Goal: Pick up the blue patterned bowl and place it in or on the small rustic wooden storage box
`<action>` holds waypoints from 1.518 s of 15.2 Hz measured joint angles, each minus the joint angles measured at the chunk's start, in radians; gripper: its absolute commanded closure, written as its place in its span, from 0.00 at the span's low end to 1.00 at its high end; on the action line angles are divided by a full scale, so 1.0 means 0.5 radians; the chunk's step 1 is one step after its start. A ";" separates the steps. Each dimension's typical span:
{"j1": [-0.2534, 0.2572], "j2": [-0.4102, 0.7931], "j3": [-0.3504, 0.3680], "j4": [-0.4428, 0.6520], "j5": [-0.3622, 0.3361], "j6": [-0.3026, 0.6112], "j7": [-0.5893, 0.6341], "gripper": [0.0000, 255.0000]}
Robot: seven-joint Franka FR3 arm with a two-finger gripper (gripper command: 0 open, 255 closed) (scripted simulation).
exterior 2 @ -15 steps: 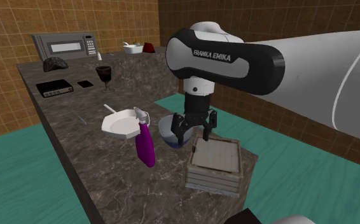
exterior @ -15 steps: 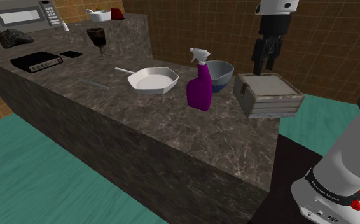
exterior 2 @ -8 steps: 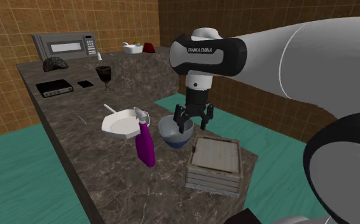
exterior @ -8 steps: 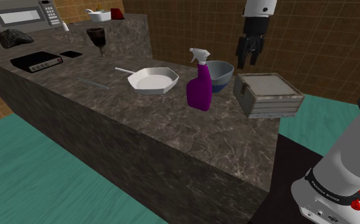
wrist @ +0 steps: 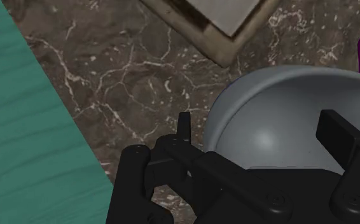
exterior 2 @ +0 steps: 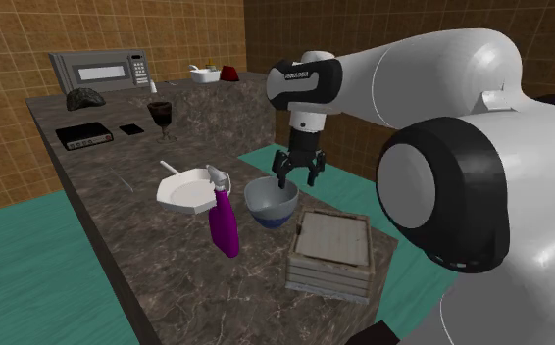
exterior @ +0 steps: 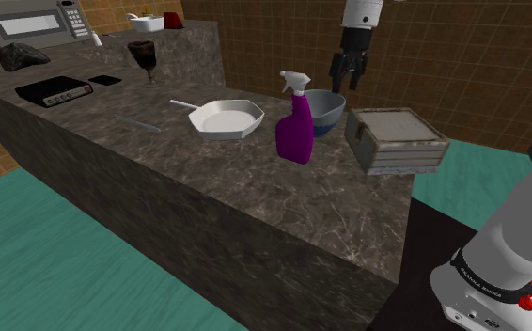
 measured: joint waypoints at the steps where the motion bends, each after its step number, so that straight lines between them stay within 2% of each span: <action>1: -0.006 0.070 -0.013 0.059 0.017 0.016 -0.023 0.00; 3: -0.018 0.220 -0.036 0.214 0.055 0.016 -0.065 0.00; 5: -0.029 0.298 -0.049 0.271 0.076 0.039 -0.094 0.00; 12: -0.021 0.318 -0.041 0.125 0.089 0.207 -0.110 0.00; 18: -0.021 0.319 -0.040 0.110 0.090 0.225 -0.113 0.00; 19: -0.021 0.319 -0.040 0.110 0.090 0.225 -0.113 1.00; 23: -0.021 0.319 -0.040 0.110 0.090 0.224 -0.113 1.00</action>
